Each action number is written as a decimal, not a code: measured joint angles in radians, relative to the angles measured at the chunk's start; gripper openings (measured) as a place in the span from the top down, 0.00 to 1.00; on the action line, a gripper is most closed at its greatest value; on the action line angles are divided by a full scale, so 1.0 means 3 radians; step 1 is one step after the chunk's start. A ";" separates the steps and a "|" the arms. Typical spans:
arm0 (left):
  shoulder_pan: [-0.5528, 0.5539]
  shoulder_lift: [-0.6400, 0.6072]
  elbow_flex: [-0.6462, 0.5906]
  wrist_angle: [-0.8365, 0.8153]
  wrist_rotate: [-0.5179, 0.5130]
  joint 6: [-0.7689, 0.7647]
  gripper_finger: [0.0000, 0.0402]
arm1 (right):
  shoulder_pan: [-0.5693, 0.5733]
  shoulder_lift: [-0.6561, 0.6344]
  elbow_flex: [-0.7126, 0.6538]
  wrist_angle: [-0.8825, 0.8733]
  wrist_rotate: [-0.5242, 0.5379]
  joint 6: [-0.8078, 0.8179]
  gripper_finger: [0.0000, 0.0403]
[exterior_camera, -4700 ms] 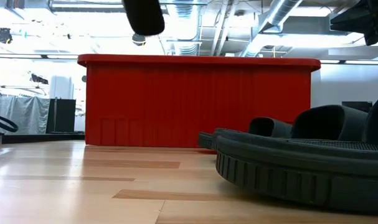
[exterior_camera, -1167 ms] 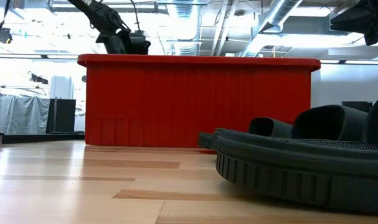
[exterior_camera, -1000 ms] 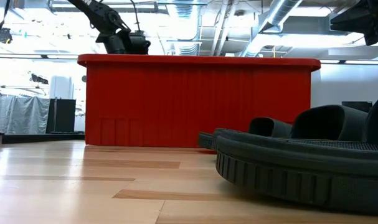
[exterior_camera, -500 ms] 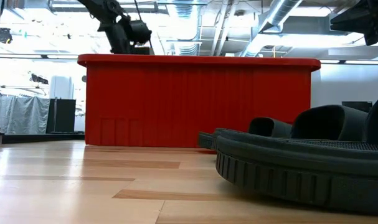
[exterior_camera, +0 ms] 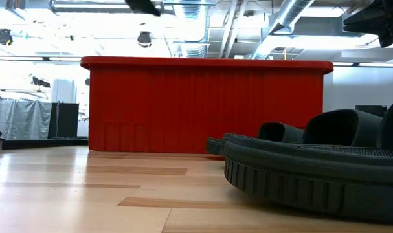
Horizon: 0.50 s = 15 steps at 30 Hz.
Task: Pick and place slides into bin
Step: Put the black slide into the red bin
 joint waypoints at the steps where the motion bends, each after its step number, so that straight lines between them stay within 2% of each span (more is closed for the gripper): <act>1: -0.0004 -0.0064 0.0054 0.0004 0.0137 -0.0174 0.60 | 0.0000 -0.0001 0.0000 0.0000 0.0000 0.0000 0.77; 6: -0.0013 -0.0416 0.0153 0.0012 0.0673 -0.0951 0.60 | -0.0001 -0.0001 0.0000 0.0000 -0.0001 0.0001 0.77; 12: -0.0014 -0.0809 0.0133 -0.0088 0.1104 -0.1264 0.60 | 0.0000 -0.0001 0.0000 0.0000 -0.0001 -0.0001 0.77; 15: -0.0022 -0.1039 -0.0019 -0.0024 0.1302 -0.1507 0.60 | -0.0001 -0.0001 0.0000 0.0000 0.0001 0.0001 0.77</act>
